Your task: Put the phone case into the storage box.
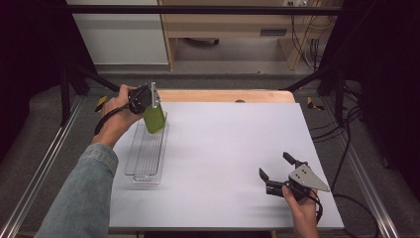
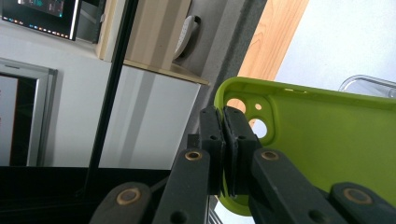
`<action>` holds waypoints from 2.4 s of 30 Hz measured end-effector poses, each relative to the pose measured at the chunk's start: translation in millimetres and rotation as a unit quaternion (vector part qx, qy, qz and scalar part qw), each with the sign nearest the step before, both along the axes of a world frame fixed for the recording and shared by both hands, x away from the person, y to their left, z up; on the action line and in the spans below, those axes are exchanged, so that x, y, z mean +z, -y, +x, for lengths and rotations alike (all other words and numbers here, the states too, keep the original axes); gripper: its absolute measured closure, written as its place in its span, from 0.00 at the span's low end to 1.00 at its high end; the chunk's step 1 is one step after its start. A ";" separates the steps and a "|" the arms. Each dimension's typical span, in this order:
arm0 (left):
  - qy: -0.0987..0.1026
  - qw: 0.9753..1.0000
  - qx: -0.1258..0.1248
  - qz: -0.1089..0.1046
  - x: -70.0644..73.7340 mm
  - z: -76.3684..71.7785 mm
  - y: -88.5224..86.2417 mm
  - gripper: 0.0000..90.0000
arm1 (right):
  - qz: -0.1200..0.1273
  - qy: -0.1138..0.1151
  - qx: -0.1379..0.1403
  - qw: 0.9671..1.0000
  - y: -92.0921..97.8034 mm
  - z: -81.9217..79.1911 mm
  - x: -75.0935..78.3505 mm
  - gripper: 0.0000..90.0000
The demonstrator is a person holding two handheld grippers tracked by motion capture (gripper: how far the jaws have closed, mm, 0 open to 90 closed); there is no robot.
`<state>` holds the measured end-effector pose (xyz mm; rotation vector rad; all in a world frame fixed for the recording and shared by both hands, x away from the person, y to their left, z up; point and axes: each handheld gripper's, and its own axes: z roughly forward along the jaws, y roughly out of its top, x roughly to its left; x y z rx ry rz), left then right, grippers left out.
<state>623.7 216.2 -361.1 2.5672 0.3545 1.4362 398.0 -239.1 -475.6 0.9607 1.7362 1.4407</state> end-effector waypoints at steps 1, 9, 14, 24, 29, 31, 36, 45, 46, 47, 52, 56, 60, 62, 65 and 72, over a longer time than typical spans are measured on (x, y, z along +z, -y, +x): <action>-0.001 1.000 0.000 0.000 -0.3 0.1 0.1 0.97 | 0.000 0.000 0.000 1.000 0.0 0.0 0.0 0.04; -0.002 1.000 0.000 0.005 -1.9 1.0 0.6 0.97 | 0.000 -0.002 0.001 1.000 -0.5 -0.2 -0.1 0.04; -0.004 1.000 0.002 0.004 -3.5 1.4 0.9 0.96 | 0.001 -0.002 0.001 1.000 -0.4 -0.3 -0.1 0.03; 0.003 1.000 0.008 -0.010 -5.3 1.4 0.5 0.90 | 0.002 -0.003 0.001 1.000 -0.6 -0.2 -0.2 0.03; 0.009 0.999 0.023 -0.040 -0.8 -0.5 -1.1 0.69 | 0.002 -0.002 0.000 1.000 -0.7 -0.4 -0.1 0.04; 0.012 0.998 0.024 -0.050 0.5 -3.5 -1.1 0.62 | 0.003 -0.001 0.000 1.000 -0.3 -0.3 0.1 0.04; 0.019 0.997 0.026 -0.068 4.1 -9.5 0.2 0.52 | 0.003 0.000 0.000 1.000 -0.3 -0.5 0.2 0.04; 0.001 0.992 0.036 -0.121 2.1 -19.9 4.7 0.36 | 0.003 0.000 0.000 1.000 0.1 -0.5 0.5 0.04; -0.003 0.991 0.038 -0.125 1.9 -21.9 5.5 0.33 | 0.001 0.000 -0.001 1.000 0.2 -0.4 0.5 0.04; -0.004 0.990 0.037 -0.135 2.3 -23.9 6.0 0.32 | 0.001 0.000 -0.002 1.000 0.4 -0.2 0.4 0.04; -0.013 0.986 0.038 -0.163 6.8 -31.0 8.7 0.24 | -0.001 0.002 0.000 1.000 -1.0 -0.3 0.3 0.03; -0.022 0.985 0.041 -0.167 4.2 -32.7 10.8 0.22 | 0.001 0.001 0.000 1.000 -0.6 -0.8 0.6 0.04; -0.026 0.985 0.035 -0.166 -1.3 -35.1 14.4 0.17 | 0.001 0.002 -0.003 1.000 -0.4 -1.1 0.8 0.03; -0.029 0.985 0.035 -0.164 -4.0 -35.7 17.8 0.15 | 0.002 0.001 -0.003 1.000 -0.2 -1.2 0.8 0.03; -0.027 0.985 0.029 -0.168 -3.4 -36.6 24.7 0.14 | 0.000 0.002 -0.002 1.000 -0.7 -1.0 0.7 0.03; -0.033 0.984 0.018 -0.173 -3.6 -37.3 37.8 0.12 | 0.000 0.001 -0.005 1.000 0.0 -1.4 1.0 0.03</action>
